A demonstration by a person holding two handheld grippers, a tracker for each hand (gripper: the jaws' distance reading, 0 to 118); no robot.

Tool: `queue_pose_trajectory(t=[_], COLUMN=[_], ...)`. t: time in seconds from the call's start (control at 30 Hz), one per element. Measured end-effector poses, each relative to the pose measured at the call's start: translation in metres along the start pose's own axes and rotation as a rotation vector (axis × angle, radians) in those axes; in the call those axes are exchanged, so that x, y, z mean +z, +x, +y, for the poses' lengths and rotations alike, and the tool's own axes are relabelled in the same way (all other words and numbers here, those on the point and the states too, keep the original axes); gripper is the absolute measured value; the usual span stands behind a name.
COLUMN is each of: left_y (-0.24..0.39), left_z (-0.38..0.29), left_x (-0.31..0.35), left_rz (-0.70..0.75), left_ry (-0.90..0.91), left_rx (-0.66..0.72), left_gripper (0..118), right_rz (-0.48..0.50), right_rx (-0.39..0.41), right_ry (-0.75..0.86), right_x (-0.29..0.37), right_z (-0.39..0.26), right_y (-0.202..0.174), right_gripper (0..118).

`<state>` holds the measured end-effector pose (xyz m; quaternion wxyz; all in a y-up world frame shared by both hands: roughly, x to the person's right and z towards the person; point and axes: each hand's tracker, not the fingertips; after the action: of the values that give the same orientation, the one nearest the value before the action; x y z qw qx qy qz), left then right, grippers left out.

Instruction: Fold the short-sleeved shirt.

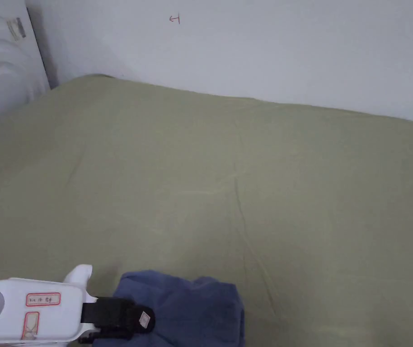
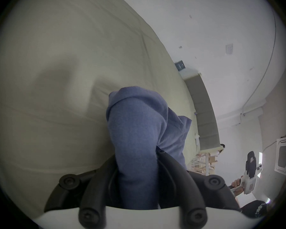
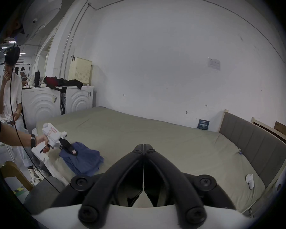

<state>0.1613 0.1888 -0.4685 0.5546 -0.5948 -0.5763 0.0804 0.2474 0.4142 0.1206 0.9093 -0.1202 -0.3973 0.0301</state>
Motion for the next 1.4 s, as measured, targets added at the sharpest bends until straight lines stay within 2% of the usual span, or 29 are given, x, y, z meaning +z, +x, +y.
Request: queue_pose_trajectory(t=[0.2,0.33,0.47,0.77,0.8,0.83,0.9,0.97,1.0,1.03,1.07,1.17,1.27,1.4], left_y=[-0.066,-0.099,-0.128,-0.132,-0.130,-0.128,-0.121,-0.115,-0.108,-0.099,-0.090,-0.054,-0.006,0.072], left_z=[0.044,0.078,0.101,0.091,0.090,0.090,0.084,0.078,0.077,0.070,0.069,0.056,0.047,0.019], left_x=[0.089,0.148,0.191,0.189,0.189,0.192,0.200,0.222,0.236,0.248,0.258,0.272,0.262,0.207], left_rz=[0.114,0.200,0.291,0.272,0.274,0.277,0.333,0.310,0.261,0.268,0.246,0.399,0.498,0.599], left_ry=[0.013,0.034,0.086,0.097,0.102,0.101,0.164,0.229,0.340,0.280,0.354,0.371,0.389,0.443], left_rx=[0.003,-0.028,0.014,0.009,0.006,0.012,0.018,-0.003,-0.028,0.001,-0.011,-0.048,-0.200,-0.410], left_gripper=[20,20,20,20,27,45,114,118,118,118,118,118,118,118], right_rz=[0.054,0.090,0.126,0.175,0.175,0.177,0.181,0.192,0.194,0.197,0.200,0.211,0.195,0.125], right_rx=[-0.013,0.002,0.029,0.051,0.047,0.043,0.038,0.028,0.026,0.022,0.015,-0.012,-0.078,-0.180], right_ry=[-0.035,-0.055,-0.070,-0.093,-0.092,-0.092,-0.092,-0.086,-0.084,-0.082,-0.080,-0.079,-0.095,-0.132], right_x=[-0.017,-0.035,-0.050,-0.060,-0.059,-0.058,-0.056,-0.052,-0.051,-0.049,-0.048,-0.050,-0.058,-0.070], right_z=[0.003,0.007,0.009,0.016,0.017,0.018,0.020,0.020,0.020,0.020,0.019,0.015,0.008,-0.002], right_y=[-0.023,-0.045,-0.068,-0.087,-0.086,-0.084,-0.082,-0.078,-0.077,-0.075,-0.072,-0.064,-0.050,-0.025], right_gripper=[0,0,0,0,1,2,5,6,6,6,6,6,6,6])
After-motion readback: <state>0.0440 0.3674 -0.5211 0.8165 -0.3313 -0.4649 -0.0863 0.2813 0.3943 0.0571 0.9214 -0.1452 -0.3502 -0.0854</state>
